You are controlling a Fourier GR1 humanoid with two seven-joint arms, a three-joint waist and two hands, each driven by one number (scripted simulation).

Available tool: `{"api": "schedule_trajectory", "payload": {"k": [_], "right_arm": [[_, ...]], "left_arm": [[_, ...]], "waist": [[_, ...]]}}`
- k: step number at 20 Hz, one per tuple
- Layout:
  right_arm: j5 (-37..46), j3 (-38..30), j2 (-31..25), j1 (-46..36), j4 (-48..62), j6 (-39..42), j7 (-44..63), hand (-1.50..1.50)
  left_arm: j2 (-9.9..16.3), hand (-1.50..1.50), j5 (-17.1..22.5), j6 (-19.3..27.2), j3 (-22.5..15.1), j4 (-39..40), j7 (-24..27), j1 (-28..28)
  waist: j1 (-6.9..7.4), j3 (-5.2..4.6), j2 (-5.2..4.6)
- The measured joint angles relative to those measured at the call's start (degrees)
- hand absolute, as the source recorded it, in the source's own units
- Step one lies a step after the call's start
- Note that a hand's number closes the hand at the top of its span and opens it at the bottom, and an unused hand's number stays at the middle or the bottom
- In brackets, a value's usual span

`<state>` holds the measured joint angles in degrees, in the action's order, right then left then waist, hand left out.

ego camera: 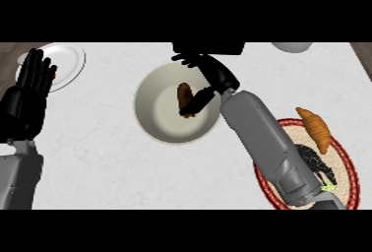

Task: Pick the sweet potato from the placemat and place it in the bowl

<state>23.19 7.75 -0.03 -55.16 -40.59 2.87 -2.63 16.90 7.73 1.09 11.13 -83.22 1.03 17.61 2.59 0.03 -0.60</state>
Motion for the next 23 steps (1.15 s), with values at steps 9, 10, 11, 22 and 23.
{"api": "schedule_trajectory", "payload": {"k": [9, 10, 11, 22, 23], "right_arm": [[-6.5, -11.7, -4.1, -3.3, 5.4, -7.4, -6.1, -1.5], [-7.6, -13.2, -5.7, -3.4, 6.0, -6.7, -6.5, -1.5], [-8.6, -14.5, -6.9, -3.4, 6.6, -6.1, -7.0, -1.5], [-15.0, -24.3, -22.9, -2.9, 19.4, 7.2, -20.7, -1.5], [-15.1, -24.7, -24.0, -2.5, 20.6, 8.3, -22.3, -1.5]], "left_arm": [[0.0, 0.0, -0.1, 0.4, 0.8, -1.0, 0.2, -1.1], [0.0, 0.0, 0.0, 0.2, 0.7, -1.3, 0.1, -1.6], [0.0, 0.0, -0.2, 0.4, 0.6, -1.7, -0.1, -1.8], [0.3, 0.0, 0.2, -0.4, 0.7, -2.2, -0.9, -1.1], [0.3, 0.0, 0.3, -0.4, 0.7, -2.4, -1.5, -0.7]], "waist": [[-1.08, -0.01, 0.1], [-1.11, -0.01, 0.11], [-1.21, 0.0, 0.14], [-0.32, 0.07, -0.41], [-0.2, 0.09, -0.47]]}}
